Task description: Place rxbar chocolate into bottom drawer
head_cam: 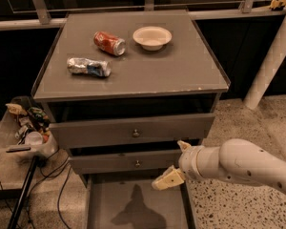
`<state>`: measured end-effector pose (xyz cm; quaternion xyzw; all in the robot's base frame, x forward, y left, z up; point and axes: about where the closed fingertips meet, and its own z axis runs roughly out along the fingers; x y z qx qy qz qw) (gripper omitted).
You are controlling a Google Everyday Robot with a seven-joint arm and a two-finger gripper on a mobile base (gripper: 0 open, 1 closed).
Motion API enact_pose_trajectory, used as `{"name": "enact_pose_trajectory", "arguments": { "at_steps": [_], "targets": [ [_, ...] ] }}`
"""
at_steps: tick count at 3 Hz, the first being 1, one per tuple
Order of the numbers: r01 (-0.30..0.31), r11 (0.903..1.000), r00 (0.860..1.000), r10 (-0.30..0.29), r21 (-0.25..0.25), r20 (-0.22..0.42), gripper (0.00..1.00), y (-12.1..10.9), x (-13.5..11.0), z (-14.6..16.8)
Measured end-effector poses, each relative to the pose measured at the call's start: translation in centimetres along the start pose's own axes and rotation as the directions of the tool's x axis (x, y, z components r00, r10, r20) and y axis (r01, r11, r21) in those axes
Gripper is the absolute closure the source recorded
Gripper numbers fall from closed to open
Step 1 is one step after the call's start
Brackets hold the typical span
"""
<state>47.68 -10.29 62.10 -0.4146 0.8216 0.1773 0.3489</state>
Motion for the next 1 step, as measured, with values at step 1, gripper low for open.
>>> {"name": "enact_pose_trajectory", "arguments": {
  "at_steps": [1],
  "targets": [
    [0.0, 1.0, 1.0, 0.0, 0.0, 0.0, 0.0, 0.0, 0.0, 0.0]
  ]
}}
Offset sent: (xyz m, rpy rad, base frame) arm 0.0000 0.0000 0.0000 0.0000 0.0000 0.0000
